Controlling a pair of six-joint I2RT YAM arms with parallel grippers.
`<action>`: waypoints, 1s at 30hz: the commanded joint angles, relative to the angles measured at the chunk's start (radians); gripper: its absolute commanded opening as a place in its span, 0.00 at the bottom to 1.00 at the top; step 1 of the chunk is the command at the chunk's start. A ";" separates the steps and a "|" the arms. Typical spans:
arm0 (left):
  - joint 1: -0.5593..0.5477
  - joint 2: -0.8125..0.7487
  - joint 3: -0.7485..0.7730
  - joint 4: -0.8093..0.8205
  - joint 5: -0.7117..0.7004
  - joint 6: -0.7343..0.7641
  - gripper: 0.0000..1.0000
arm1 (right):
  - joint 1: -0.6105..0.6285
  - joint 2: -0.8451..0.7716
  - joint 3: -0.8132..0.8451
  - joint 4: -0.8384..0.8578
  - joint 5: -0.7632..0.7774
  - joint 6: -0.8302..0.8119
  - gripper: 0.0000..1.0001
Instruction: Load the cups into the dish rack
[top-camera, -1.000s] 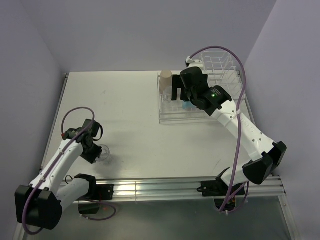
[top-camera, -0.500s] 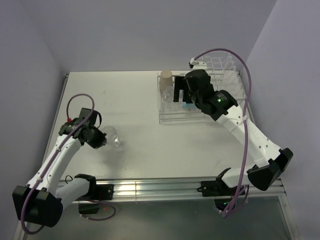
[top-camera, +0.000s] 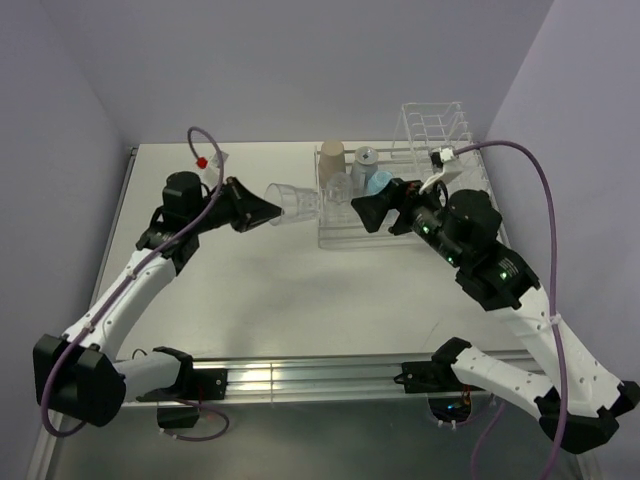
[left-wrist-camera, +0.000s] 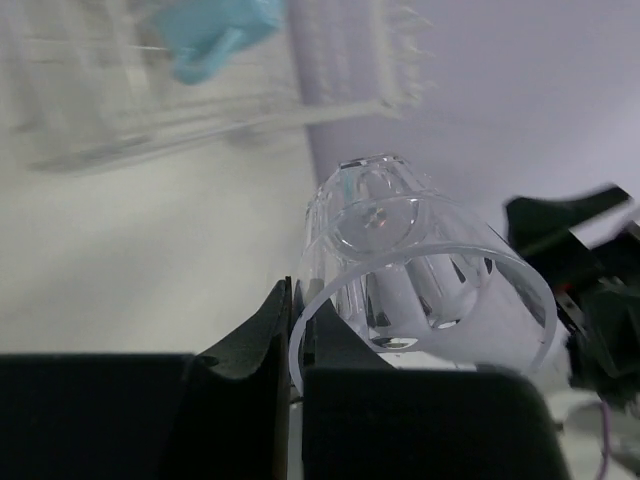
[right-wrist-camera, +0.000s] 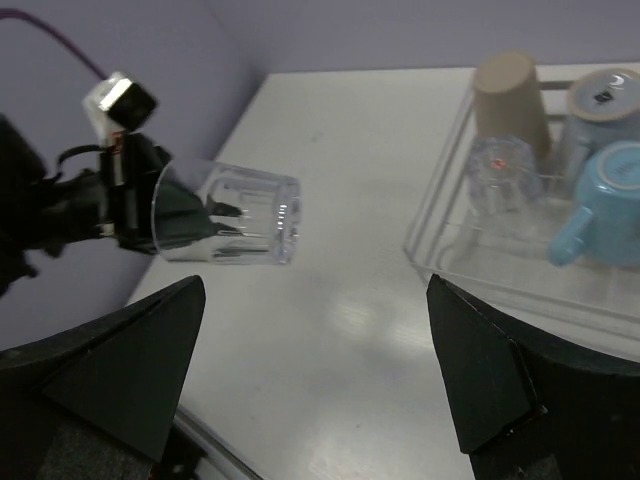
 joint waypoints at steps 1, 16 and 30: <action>-0.084 0.023 0.041 0.460 0.224 -0.087 0.00 | 0.003 -0.043 -0.076 0.219 -0.191 0.059 1.00; -0.207 0.135 0.050 0.932 0.327 -0.316 0.00 | -0.013 -0.069 -0.222 0.536 -0.414 0.163 1.00; -0.240 0.215 0.055 1.124 0.341 -0.440 0.00 | -0.028 -0.057 -0.256 0.723 -0.598 0.292 0.73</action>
